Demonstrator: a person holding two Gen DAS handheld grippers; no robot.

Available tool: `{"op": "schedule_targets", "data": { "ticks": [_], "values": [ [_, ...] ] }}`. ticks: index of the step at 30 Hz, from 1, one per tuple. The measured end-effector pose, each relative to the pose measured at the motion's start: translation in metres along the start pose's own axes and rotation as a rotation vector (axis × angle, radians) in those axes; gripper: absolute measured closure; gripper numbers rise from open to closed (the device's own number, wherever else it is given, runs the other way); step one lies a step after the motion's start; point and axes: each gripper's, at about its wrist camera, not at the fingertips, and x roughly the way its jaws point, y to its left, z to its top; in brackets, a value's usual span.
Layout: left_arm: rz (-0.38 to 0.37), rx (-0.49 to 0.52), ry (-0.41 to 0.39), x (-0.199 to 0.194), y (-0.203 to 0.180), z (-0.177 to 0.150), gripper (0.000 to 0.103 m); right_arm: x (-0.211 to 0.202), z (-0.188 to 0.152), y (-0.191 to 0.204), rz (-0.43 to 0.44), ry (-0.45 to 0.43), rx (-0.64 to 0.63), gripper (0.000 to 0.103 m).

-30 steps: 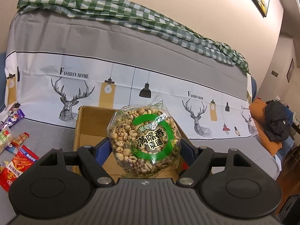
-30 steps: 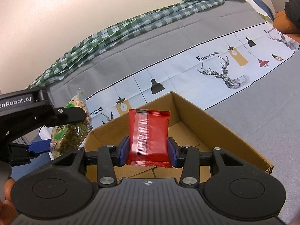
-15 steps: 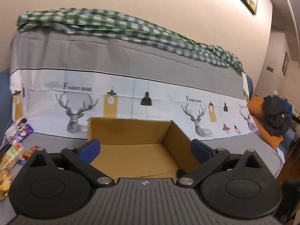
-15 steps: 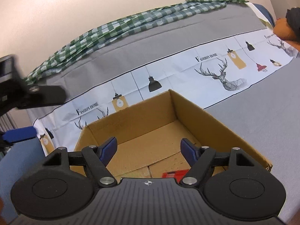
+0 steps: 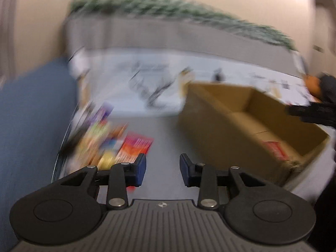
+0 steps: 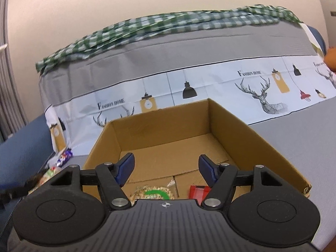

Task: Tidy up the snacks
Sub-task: 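Move both open tools back to the snack pile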

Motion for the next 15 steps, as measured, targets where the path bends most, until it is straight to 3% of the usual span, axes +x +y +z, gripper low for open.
{"op": "schedule_targets", "data": {
  "ticks": [3, 9, 11, 15],
  "values": [
    [0.017, -0.037, -0.084, -0.012, 0.006, 0.001, 0.065, -0.001, -0.003, 0.007, -0.010, 0.014, -0.023, 0.033],
    [0.092, 0.005, -0.040, -0.005, 0.003, -0.001, 0.063, 0.000, -0.007, 0.020, -0.023, 0.039, -0.075, 0.033],
    [0.110, 0.017, -0.038, -0.002, 0.001, 0.000, 0.053, 0.000, -0.007, 0.025, -0.024, 0.044, -0.087, 0.033],
    [0.167, 0.006, -0.048, 0.001, 0.002, 0.000, 0.050, -0.002, -0.007, 0.037, -0.019, 0.035, -0.123, 0.034]
  ]
}}
